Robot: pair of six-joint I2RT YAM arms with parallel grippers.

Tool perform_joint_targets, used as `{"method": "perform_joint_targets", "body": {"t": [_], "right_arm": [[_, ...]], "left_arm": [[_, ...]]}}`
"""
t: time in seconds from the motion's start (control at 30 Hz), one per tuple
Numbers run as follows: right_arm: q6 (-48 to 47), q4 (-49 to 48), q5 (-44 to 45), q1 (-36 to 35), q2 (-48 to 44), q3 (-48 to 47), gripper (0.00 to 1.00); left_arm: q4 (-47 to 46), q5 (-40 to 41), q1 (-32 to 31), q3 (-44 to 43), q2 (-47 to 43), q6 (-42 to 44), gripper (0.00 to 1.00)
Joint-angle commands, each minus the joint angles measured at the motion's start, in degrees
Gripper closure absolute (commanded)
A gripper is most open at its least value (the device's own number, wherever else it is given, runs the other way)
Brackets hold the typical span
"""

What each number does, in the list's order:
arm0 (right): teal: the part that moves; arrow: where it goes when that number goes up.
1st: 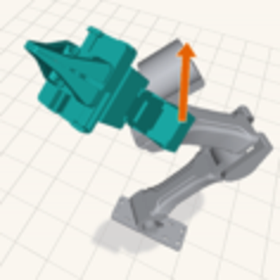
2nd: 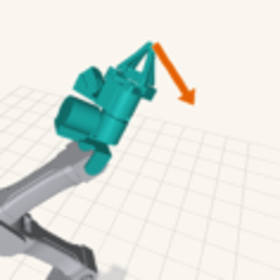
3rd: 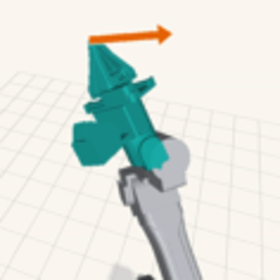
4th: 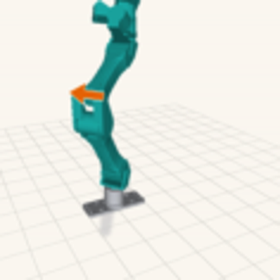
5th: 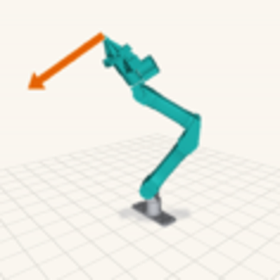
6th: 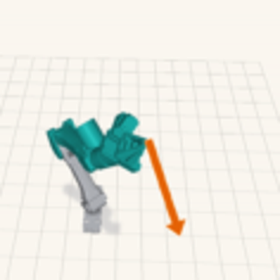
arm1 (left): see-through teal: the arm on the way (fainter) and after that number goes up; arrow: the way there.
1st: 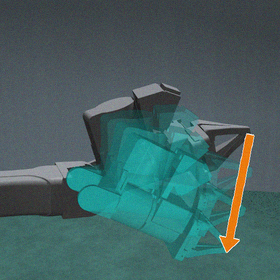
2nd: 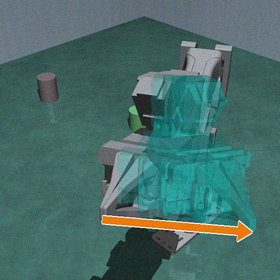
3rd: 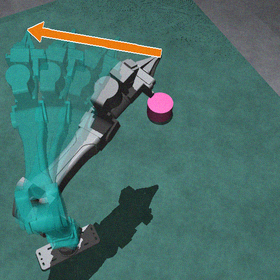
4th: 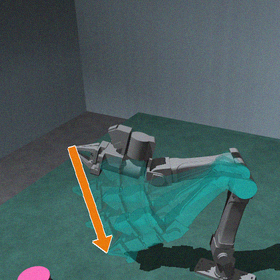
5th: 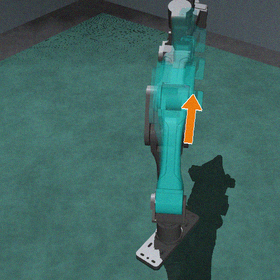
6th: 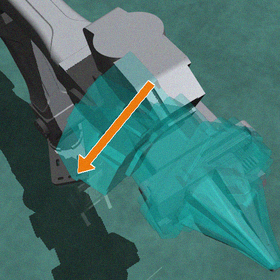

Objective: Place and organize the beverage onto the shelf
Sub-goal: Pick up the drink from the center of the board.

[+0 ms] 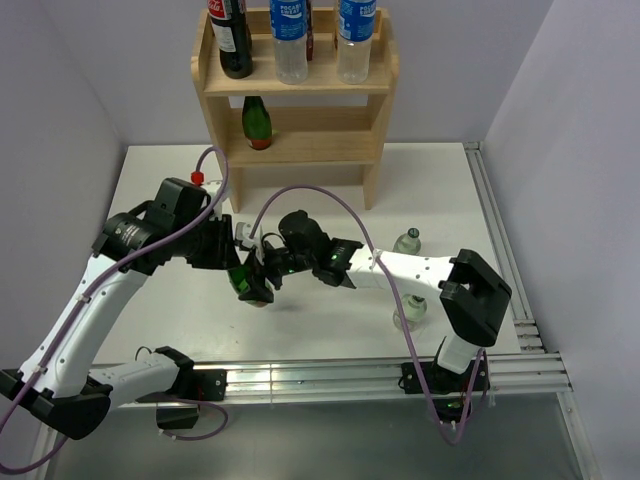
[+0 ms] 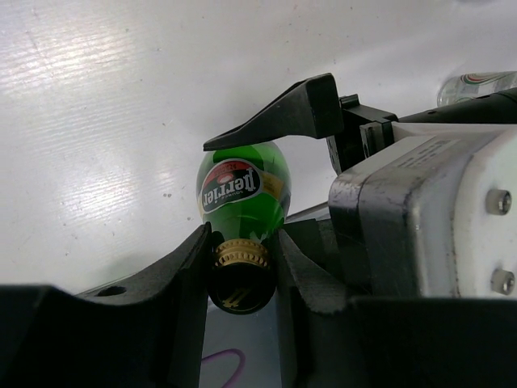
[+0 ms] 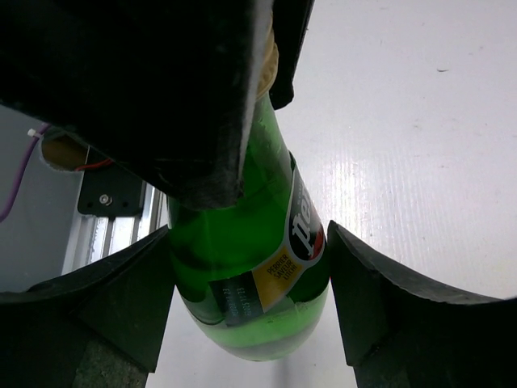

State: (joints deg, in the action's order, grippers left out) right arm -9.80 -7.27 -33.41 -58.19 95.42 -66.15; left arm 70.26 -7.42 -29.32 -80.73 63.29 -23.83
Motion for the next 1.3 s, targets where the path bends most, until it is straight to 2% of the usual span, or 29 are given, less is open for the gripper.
{"method": "perform_joint_targets", "body": {"t": [0.0,0.07,0.13,0.17,0.23,0.27,0.3,0.33,0.43,0.47,0.57,0.63,0.73,0.8,0.87,0.93,1.0,1.1,1.27], "right_arm": [[-1.6,2.6,-0.7,-0.8,1.7,-2.4,0.26],[-1.5,2.3,-0.6,-0.9,1.9,-2.4,0.28],[-1.6,1.8,-0.6,-1.0,1.7,-2.5,0.38],[-1.6,1.2,-0.6,-1.1,1.6,-2.4,0.58],[-1.3,0.1,-0.8,-1.3,1.1,-2.0,0.75],[-1.0,-1.4,-1.1,-1.3,0.8,-1.7,0.95],[-0.8,-2.2,-1.0,-1.3,0.1,-1.4,1.0],[0.0,-3.4,-1.0,-1.3,-0.2,-0.6,1.0],[2.0,-9.0,-0.3,-1.2,-2.2,2.0,1.0],[2.5,-11.7,0.0,-1.2,-2.7,2.5,1.0],[4.9,-16.7,1.5,-1.0,-3.7,4.0,1.0],[6.4,-20.5,1.6,-0.8,-4.5,5.3,1.0],[7.4,-21.8,1.4,-0.3,-5.0,5.4,1.0],[7.9,-21.6,3.1,0.0,-5.1,5.6,1.0],[8.6,-23.0,5.3,0.3,-5.2,6.0,1.0],[9.7,-23.8,7.7,1.0,-5.6,6.8,1.0],[12.8,-24.8,15.0,1.5,-6.3,7.7,1.0],[16.0,-26.2,24.2,1.9,-7.1,8.5,1.0],[17.3,-25.1,28.6,4.3,-7.5,7.6,1.0]], "left_arm": [[-6.4,-3.5,-0.5,-4.7,-0.8,0.2,1.0],[-6.5,-3.7,-0.5,-4.8,-0.8,0.2,1.0],[-7.0,-3.8,-0.6,-4.9,-0.7,0.2,1.0],[-7.1,-3.8,-0.5,-5.0,-0.7,0.2,1.0],[-7.2,-3.1,-0.5,-5.1,-0.5,0.2,1.0],[-7.2,-2.7,-0.5,-5.2,-0.4,0.2,0.99],[-7.3,-1.8,-0.5,-5.3,-0.4,0.1,0.93],[-7.4,-1.5,-0.5,-5.3,-0.5,0.1,0.89],[-7.9,-0.1,-0.5,-5.1,-0.9,0.1,0.67],[-7.9,0.6,-0.5,-5.1,-0.8,0.2,0.54],[-7.9,2.8,-0.5,-5.7,-0.9,0.4,0.36],[-8.2,3.2,-0.5,-5.7,-1.1,0.3,0.29],[-8.9,4.1,-0.5,-5.1,-2.0,-0.1,0.25],[-9.3,7.8,-0.5,-4.6,-2.6,-1.6,0.19],[-9.1,17.2,-0.5,-4.4,-3.1,-4.0,0.12],[-9.3,23.6,-0.5,-3.4,-3.8,-6.0,0.1],[-10.0,32.3,-0.5,-1.2,-5.0,-8.3,0.03],[-14.3,39.6,-0.2,3.4,-7.1,-10.3,0.0],[-24.1,45.9,0.6,11.9,-13.9,-10.4,0.01]]}}
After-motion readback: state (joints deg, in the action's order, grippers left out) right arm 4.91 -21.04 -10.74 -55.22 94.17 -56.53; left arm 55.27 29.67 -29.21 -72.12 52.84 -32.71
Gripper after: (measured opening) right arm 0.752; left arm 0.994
